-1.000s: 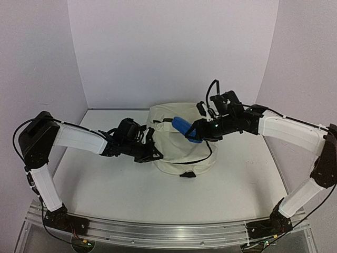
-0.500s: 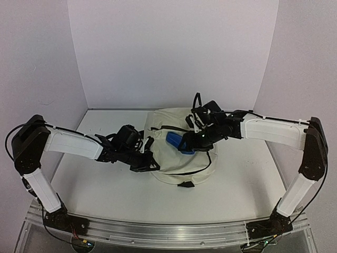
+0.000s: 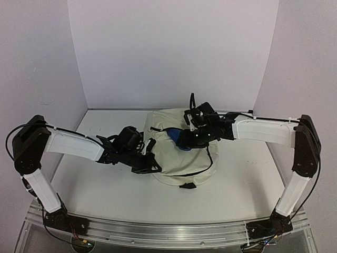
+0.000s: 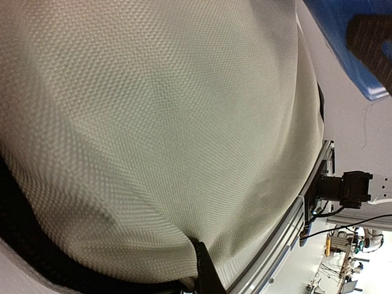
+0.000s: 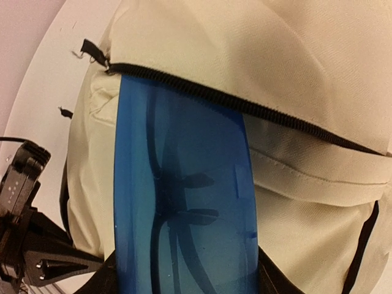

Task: Pack the student bag
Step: Place the personal item in the student bag.

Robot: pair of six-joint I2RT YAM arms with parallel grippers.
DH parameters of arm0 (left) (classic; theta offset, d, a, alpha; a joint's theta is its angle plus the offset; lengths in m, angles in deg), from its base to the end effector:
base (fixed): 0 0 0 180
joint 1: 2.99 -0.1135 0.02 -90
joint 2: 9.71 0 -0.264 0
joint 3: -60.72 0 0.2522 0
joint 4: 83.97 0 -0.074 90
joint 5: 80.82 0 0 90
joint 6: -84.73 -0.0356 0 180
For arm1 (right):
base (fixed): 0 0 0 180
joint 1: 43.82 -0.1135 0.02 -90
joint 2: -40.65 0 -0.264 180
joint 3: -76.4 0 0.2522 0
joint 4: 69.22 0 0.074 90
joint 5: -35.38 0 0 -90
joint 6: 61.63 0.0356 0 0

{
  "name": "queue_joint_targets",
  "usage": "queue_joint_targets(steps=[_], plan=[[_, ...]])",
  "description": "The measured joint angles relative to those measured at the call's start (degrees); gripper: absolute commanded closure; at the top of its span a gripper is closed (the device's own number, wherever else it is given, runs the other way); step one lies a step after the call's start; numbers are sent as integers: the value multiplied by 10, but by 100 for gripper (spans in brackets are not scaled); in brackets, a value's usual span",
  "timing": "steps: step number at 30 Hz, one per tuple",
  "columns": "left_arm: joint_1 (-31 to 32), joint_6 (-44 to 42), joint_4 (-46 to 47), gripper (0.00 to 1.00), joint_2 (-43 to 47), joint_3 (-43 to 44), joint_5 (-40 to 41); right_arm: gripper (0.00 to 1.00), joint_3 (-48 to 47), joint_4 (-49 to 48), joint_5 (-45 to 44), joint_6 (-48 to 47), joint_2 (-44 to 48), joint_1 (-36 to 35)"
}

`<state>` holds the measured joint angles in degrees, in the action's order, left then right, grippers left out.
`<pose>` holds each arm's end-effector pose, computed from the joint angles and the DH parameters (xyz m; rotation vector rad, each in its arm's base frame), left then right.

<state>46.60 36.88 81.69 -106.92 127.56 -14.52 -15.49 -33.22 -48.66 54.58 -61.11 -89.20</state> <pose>0.2137 -0.2731 0.1729 0.4003 2.6094 -1.1717 0.2772 0.2862 0.2502 -0.4657 2.4430 0.6945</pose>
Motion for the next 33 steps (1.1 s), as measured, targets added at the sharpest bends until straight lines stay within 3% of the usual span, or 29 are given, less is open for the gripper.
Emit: queue_joint_targets(steps=[8,16,29,33], plan=[[7,3,1,100,-2,0,0,61,42,-96,-68,39,-6,-1],[7,3,0,100,-3,0,0,60,86,-218,-60,33,-15,-1],[7,3,-4,100,-4,0,7,55,-24,-256,-33,-91,-121,1],[7,4,-4,100,-4,0,17,48,-49,-264,-58,-151,-145,-4]])
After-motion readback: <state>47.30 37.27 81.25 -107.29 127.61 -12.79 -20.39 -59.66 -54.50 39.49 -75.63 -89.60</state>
